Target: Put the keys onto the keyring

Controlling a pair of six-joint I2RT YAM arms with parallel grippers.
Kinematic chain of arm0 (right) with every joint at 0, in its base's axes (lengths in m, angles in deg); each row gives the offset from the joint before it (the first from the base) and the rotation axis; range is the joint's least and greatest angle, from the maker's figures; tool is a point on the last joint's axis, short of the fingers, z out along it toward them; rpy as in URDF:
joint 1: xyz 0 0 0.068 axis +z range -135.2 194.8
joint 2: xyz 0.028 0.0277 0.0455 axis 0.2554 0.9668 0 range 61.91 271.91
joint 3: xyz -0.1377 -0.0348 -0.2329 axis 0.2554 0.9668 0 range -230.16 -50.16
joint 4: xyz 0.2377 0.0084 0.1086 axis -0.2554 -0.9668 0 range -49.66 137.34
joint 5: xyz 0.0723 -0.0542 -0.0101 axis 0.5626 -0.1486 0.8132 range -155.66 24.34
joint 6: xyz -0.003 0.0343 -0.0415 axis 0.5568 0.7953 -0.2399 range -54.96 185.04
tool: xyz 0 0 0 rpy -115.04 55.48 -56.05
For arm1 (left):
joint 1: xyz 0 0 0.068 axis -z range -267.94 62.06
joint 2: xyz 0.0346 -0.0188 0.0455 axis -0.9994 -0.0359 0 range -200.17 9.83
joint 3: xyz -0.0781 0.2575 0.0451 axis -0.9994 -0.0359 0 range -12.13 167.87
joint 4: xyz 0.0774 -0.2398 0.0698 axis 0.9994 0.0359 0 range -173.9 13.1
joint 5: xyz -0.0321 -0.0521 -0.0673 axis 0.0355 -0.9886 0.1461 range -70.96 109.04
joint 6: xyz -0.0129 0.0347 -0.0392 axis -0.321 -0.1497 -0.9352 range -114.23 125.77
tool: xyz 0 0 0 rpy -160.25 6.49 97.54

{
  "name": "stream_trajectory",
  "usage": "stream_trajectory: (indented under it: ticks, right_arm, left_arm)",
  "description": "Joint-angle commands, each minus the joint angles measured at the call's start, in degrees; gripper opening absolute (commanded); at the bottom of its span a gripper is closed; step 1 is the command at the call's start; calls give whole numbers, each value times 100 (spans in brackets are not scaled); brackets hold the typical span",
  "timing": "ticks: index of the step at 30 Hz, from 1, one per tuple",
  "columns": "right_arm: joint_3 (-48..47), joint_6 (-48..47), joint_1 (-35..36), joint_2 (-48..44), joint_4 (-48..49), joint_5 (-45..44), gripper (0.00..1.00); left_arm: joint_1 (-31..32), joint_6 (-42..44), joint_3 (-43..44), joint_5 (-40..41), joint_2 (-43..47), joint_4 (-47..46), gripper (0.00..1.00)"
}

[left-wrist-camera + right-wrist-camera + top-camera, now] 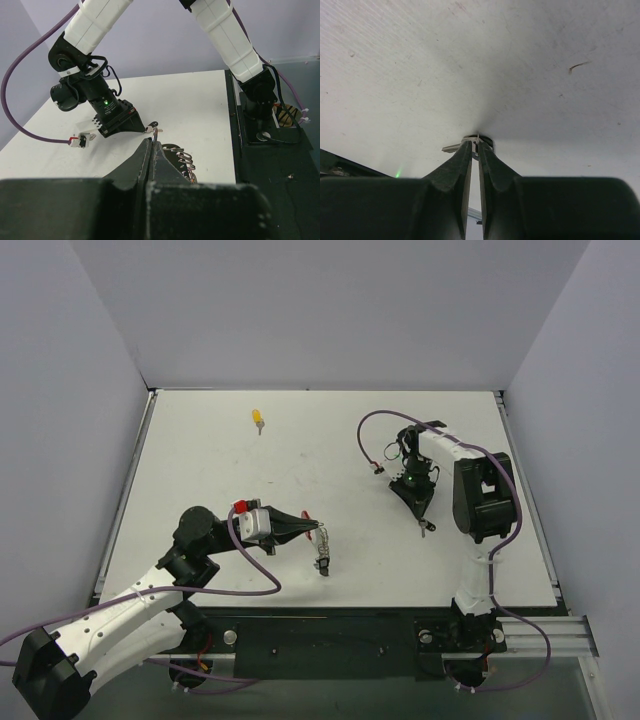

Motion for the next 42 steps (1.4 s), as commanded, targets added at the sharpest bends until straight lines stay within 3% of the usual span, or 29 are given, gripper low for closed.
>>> stream_trajectory:
  ticks: [1, 42]
  right_arm:
    - [-138, 94, 48, 18, -350, -119, 8]
    - [-155, 156, 48, 61, -481, -180, 11]
  left_arm:
    - [-30, 57, 141, -55, 87, -224, 0]
    - [-21, 49, 141, -55, 166, -215, 0]
